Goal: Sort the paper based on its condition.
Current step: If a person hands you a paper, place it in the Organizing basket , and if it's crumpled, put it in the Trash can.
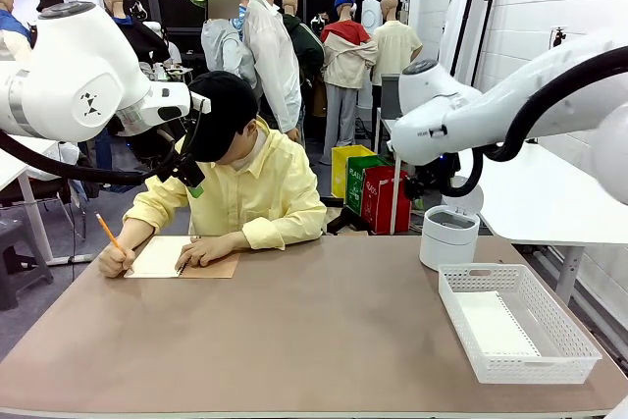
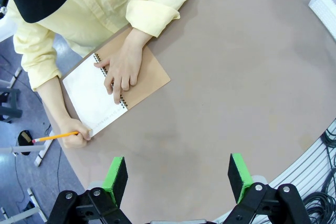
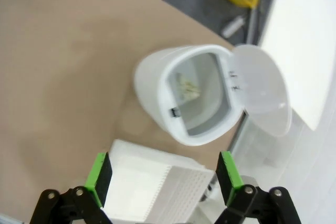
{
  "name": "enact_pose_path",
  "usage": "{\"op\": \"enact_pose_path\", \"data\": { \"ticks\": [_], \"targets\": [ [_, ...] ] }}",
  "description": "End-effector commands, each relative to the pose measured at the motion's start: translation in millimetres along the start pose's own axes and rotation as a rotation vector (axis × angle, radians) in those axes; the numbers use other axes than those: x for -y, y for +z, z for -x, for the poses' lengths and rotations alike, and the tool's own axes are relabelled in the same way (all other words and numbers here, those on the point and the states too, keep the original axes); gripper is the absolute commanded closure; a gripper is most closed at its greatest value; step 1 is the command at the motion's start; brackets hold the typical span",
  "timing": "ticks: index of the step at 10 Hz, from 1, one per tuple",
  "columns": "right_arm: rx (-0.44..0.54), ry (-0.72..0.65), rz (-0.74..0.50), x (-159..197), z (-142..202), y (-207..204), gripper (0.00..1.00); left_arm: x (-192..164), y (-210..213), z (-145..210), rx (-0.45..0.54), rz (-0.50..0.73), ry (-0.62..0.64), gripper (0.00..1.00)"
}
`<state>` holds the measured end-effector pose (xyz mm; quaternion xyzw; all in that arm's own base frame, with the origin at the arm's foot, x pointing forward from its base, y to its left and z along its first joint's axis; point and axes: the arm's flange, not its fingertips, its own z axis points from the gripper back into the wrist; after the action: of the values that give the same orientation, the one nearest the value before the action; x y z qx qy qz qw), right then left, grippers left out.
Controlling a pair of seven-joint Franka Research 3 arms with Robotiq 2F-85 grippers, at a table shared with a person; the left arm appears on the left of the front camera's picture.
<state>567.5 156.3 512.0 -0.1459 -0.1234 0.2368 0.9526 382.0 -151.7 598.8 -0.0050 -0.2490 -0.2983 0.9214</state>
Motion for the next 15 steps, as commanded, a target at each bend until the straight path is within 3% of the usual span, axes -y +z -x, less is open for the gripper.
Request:
{"op": "enact_pose_path", "data": {
  "ticks": [1, 5, 7, 12, 15],
  "targets": [
    [0.062, 0.080, -0.158, -8, 37, 12, 0.00, -2, 1, 0, 0.002, 0.000, -0.002, 0.00],
    [0.243, 0.185, -0.282, -42, 80, 48, 0.00, -2, 1, 0, 0.002, 0.000, -0.002, 0.00],
    [0.236, 0.205, -0.229, -43, 79, 47, 0.00, -2, 1, 0, 0.002, 0.000, -0.002, 0.00],
    [0.220, 0.178, -0.240, -47, 75, 58, 0.00, -2, 1, 0, 0.002, 0.000, -0.002, 0.00],
    [0.293, 0.120, -0.388, -74, 92, 95, 0.00, -2, 1, 0, 0.002, 0.000, -0.002, 0.00]
  ]
}}
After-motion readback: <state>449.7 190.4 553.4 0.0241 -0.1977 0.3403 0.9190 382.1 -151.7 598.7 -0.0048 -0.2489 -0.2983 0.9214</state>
